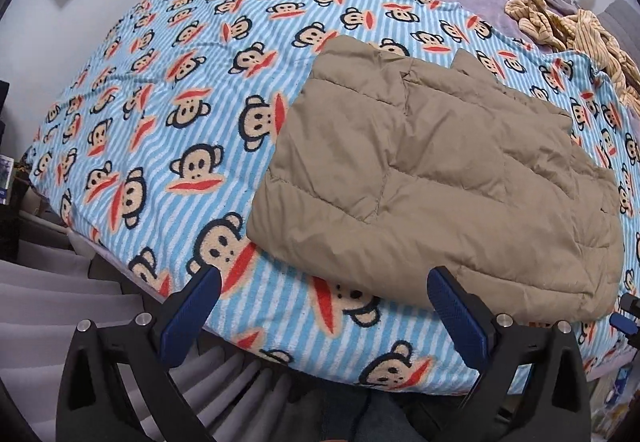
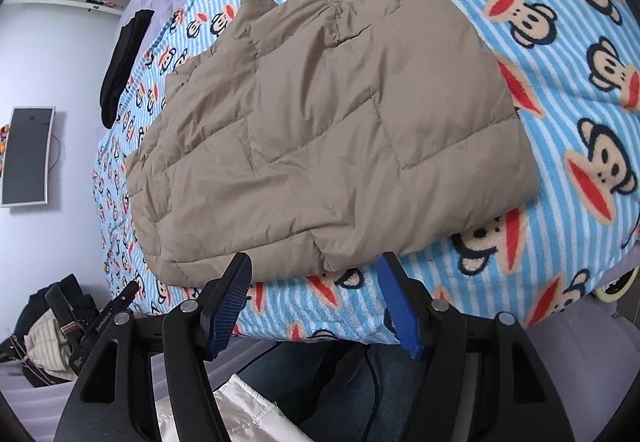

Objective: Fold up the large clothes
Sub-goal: 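Open both grippers and withdraw them from the smaller bundle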

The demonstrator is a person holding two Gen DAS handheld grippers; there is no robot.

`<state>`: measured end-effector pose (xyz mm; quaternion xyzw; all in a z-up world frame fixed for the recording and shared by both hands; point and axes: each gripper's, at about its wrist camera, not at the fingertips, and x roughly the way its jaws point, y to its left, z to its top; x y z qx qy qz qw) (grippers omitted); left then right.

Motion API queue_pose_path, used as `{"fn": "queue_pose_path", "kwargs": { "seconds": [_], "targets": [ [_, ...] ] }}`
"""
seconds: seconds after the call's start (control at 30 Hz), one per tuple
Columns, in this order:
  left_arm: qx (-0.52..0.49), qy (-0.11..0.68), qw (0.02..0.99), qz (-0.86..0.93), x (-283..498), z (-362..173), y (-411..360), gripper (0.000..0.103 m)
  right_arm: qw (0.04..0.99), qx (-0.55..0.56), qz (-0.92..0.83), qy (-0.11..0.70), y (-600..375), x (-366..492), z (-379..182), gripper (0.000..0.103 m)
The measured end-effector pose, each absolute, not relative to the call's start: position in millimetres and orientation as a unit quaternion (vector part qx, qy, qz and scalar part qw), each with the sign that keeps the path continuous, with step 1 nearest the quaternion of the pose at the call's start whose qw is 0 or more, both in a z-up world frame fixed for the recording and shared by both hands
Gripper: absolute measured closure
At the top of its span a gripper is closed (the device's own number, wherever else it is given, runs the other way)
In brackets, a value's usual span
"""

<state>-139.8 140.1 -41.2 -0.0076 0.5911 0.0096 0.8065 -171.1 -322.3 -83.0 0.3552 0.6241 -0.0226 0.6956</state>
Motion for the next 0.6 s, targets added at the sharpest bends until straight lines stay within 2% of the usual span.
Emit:
{"fn": "queue_pose_path", "kwargs": {
  "seconds": [0.33, 0.47, 0.5, 0.6],
  "targets": [
    [0.027, 0.593, 0.805, -0.003, -139, -31, 131, 0.0, 0.691, 0.355, -0.008, 0.63, -313, -176, -92, 0.032],
    [0.034, 0.59, 0.806, -0.021, -123, -32, 135, 0.0, 0.704, 0.347, -0.009, 0.62, -302, -167, -86, 0.027],
    [0.039, 0.591, 0.805, -0.027, -118, -33, 137, 0.0, 0.707, 0.343, -0.009, 0.618, -298, -164, -85, 0.019],
    [0.048, 0.595, 0.802, -0.038, -103, -37, 145, 0.0, 0.717, 0.334, -0.007, 0.612, -280, -152, -82, 0.018]
  ]
}}
